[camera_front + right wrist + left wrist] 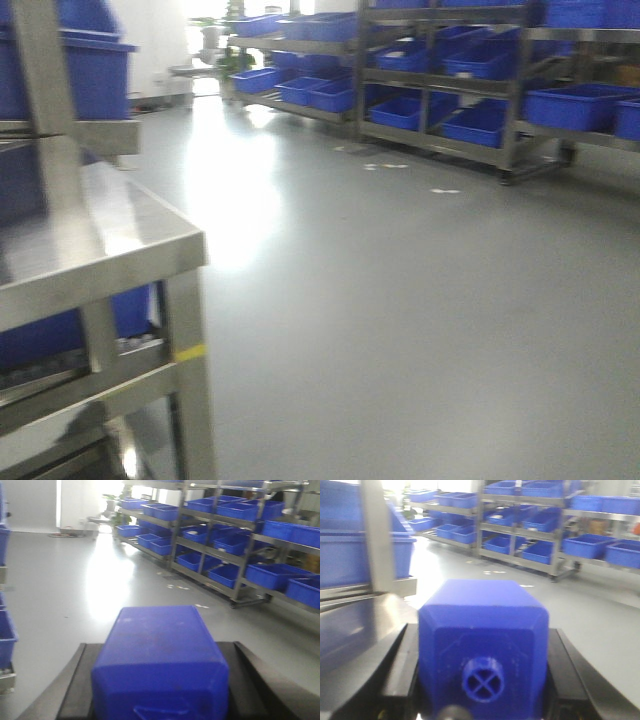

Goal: Pick and sort blue part to right shelf
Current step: 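Drive the base away from the table down the aisle holding both parts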

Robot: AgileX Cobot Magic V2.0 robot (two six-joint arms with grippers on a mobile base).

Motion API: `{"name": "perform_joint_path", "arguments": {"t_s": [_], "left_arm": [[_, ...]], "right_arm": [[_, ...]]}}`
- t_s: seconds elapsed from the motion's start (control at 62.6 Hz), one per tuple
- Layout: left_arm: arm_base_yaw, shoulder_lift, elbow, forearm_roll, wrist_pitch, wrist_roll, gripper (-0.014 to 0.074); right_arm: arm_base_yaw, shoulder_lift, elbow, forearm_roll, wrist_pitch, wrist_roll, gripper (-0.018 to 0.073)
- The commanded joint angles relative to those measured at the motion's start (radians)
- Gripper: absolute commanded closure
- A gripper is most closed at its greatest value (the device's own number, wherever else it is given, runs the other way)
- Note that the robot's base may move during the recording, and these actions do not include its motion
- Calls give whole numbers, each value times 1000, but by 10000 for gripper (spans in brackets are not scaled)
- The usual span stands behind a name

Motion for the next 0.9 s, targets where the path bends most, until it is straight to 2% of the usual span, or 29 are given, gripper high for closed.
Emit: {"name": "perform_joint_path", "arguments": {"t_s": [0.0, 0.879], "left_arm": [[-4, 7, -31, -6, -94, 0, 209], [-4, 7, -31, -6, -94, 0, 209]], "right_arm": [[-7, 7, -27, -2, -92, -1, 153], [-7, 7, -27, -2, -92, -1, 153]]}}
